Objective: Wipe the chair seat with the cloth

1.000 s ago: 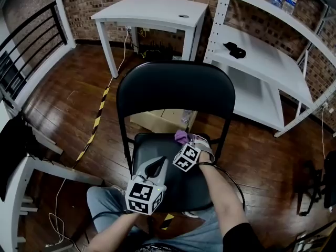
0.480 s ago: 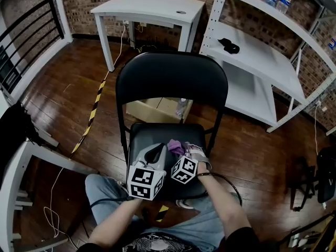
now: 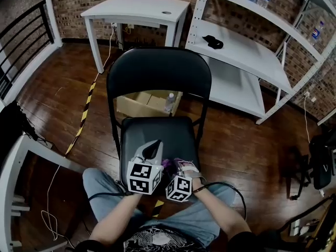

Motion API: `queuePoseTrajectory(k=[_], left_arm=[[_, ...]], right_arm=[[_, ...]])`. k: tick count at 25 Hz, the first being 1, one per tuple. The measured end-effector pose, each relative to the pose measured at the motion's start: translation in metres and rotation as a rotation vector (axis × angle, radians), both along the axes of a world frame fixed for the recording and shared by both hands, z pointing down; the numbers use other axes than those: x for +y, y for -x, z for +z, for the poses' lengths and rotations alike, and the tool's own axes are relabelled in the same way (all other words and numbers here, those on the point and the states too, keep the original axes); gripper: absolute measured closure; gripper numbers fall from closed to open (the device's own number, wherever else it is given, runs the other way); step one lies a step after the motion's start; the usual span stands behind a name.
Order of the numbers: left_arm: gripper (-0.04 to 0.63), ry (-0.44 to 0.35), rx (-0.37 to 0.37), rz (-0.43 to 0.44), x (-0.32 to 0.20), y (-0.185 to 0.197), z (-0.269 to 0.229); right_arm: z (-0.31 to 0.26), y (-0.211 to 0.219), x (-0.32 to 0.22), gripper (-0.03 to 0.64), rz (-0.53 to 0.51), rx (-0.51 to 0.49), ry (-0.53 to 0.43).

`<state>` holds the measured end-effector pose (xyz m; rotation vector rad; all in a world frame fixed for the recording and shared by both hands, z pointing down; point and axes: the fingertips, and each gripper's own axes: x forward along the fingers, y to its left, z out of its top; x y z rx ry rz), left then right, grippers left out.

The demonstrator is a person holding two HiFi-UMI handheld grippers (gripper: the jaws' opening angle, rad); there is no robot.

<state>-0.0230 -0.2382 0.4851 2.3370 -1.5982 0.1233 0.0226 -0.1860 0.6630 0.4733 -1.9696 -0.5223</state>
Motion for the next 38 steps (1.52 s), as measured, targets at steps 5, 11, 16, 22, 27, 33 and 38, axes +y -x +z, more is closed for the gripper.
queuePoseTrajectory(k=[5,11,16,22,27,33,38], left_arm=[[0.589,0.003,0.006,0.016,0.011,-0.009,0.001],[0.589,0.005,0.016,0.026,0.016,-0.014,0.003],[0.589,0.004,0.017,0.034,0.016,-0.022,0.003],[0.589,-0.008,0.03,0.031,0.009,-0.02,-0.003],[0.589,-0.021,0.034,0.024,0.0,-0.017,-0.012],[0.589,-0.008,0.064,0.043,-0.004,-0.02,-0.014],[0.589,0.0,0.042,0.06,-0.012,-0.021,-0.01]], right_arm=[[0.0,-0.008,0.037,0.531,0.015,-0.016,0.042],[0.005,-0.012,0.071,0.531,-0.004,-0.008,0.078],[0.004,-0.018,0.075,0.531,0.001,-0.012,0.088],[-0.027,-0.021,0.031,0.531,0.062,-0.086,0.034],[-0.07,-0.03,-0.063,0.529,0.193,-0.144,-0.073],[-0.081,-0.034,-0.158,0.528,0.268,-0.077,-0.155],[-0.06,-0.037,-0.207,0.528,0.344,-0.048,-0.12]])
